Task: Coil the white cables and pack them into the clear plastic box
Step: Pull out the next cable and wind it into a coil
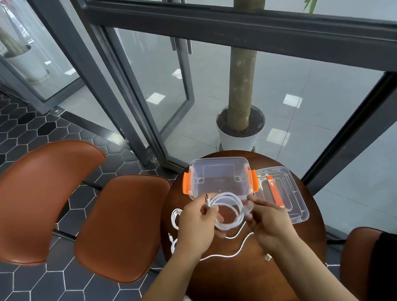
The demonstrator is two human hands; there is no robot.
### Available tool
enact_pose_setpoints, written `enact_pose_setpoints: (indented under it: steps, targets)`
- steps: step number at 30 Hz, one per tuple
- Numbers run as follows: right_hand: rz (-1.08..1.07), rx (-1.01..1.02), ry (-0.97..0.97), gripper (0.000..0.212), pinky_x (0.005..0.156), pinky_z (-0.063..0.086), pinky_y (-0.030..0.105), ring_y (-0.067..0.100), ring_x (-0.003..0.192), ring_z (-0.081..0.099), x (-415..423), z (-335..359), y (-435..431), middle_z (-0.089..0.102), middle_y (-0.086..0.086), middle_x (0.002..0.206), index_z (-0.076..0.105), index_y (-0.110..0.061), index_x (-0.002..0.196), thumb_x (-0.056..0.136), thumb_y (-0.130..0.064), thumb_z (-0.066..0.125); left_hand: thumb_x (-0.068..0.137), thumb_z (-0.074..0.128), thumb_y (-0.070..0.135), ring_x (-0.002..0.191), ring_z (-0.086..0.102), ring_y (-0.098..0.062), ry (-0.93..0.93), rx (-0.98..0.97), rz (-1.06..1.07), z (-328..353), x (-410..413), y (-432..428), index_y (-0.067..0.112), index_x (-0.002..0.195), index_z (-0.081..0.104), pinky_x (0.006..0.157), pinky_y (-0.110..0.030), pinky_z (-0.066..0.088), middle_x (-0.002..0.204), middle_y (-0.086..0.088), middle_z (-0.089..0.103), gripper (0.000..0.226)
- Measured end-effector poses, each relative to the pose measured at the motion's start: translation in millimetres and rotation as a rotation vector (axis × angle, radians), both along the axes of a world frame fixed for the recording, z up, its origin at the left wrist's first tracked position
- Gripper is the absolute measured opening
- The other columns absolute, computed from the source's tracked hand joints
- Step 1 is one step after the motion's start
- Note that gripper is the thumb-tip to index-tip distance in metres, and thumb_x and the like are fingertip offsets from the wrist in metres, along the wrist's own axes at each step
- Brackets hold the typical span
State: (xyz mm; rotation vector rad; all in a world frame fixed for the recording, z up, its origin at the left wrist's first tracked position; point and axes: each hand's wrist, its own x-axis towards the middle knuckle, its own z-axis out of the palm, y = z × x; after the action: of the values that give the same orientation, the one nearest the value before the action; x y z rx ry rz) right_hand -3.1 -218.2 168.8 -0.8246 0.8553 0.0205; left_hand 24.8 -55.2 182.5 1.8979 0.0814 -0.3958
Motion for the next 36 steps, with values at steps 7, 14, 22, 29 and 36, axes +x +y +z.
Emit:
enact_pose_setpoints:
  steps: [7,14,22,29,36]
  targets:
    - [0.057,-0.42,-0.117,0.021,0.064,0.062,0.033,0.029,0.073,0.075,-14.0,6.1,-10.4,0.076,0.016,0.088,0.071,-0.005,0.096,0.094,0.009,0.055,0.101,0.055,0.012,0.047,0.071,-0.018,-0.011,0.138,0.071,7.1,-1.9,1.6,0.016,0.113,0.071,0.042,-0.016,0.049,0.069,0.002,0.073,0.02]
    - [0.415,-0.712,-0.278,0.019,0.083,0.061,0.036,0.011,0.094,0.075,-25.8,5.1,7.4,0.079,-0.011,0.099,0.078,-0.027,0.105,0.087,-0.032,0.075,0.099,0.057,0.012,0.046,0.07,-0.016,-0.052,0.199,0.095,10.2,-1.9,2.5,0.009,0.105,0.07,0.037,-0.012,0.042,0.069,0.002,0.07,0.015]
    - [0.484,-0.919,-0.196,0.005,0.067,0.058,0.02,0.003,0.077,0.072,-17.6,3.7,8.2,0.076,-0.014,0.08,0.077,-0.027,0.09,0.085,-0.029,0.078,0.1,0.058,0.018,0.05,0.072,-0.015,-0.048,0.218,0.038,8.5,-5.1,7.4,0.015,0.119,0.069,0.047,-0.018,0.052,0.079,-0.002,0.074,0.022]
    - [0.462,-0.663,-0.176,0.017,0.058,0.06,0.024,0.015,0.072,0.075,-13.2,1.0,10.9,0.077,-0.001,0.08,0.071,-0.016,0.095,0.082,-0.012,0.081,0.102,0.052,0.017,0.052,0.072,-0.022,-0.029,0.282,-0.067,2.1,-7.1,10.5,0.017,0.12,0.063,0.058,-0.032,0.059,0.1,-0.003,0.068,0.021]
    - [0.536,-0.483,-0.12,0.028,0.074,0.064,0.044,0.029,0.081,0.077,-14.4,-5.5,6.5,0.078,0.01,0.088,0.066,-0.011,0.107,0.083,-0.007,0.079,0.102,0.05,0.015,0.09,0.073,-0.025,-0.089,0.385,-0.218,2.4,-8.8,9.2,0.025,0.139,0.057,0.085,-0.034,0.058,0.121,-0.003,0.068,0.039]
